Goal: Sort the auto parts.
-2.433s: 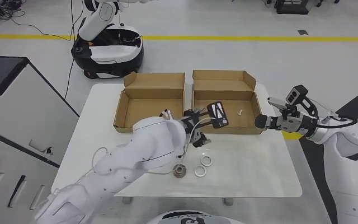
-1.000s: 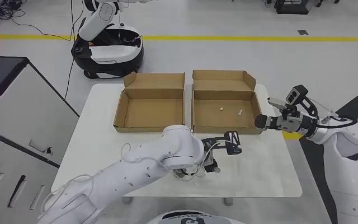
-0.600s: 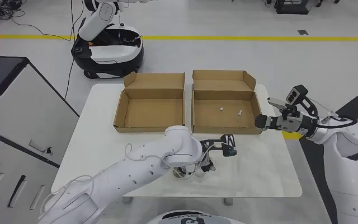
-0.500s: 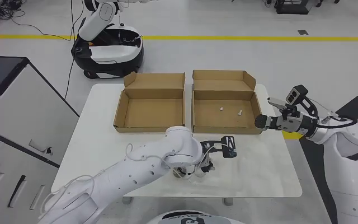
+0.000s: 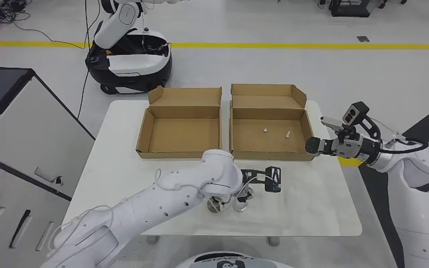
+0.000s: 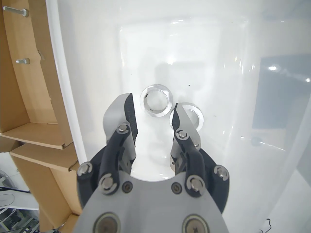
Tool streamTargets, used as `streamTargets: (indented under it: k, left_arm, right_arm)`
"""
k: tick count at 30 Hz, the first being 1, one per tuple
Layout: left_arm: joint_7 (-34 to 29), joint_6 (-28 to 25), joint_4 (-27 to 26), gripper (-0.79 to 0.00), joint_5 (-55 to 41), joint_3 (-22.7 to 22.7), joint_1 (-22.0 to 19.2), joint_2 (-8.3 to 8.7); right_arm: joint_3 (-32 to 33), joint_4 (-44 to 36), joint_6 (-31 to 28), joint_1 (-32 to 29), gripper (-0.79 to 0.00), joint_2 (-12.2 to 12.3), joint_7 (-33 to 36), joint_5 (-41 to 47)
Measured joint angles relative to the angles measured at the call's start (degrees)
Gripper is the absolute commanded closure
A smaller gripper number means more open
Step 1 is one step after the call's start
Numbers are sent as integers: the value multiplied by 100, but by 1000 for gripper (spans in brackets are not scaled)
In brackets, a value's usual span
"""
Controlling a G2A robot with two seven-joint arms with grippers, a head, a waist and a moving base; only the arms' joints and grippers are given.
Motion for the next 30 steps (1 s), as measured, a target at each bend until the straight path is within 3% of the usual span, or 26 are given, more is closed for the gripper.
streamTargets:
  k: [20, 30]
  left_arm:
    - [524, 133, 670, -354, 282, 345, -125, -209]
    - [431, 228, 610, -342, 242, 298, -103, -217]
  right_arm:
    - [0, 0, 0, 0, -785, 0, 0, 0]
    - [0, 0, 0, 0, -785, 0, 0, 0]
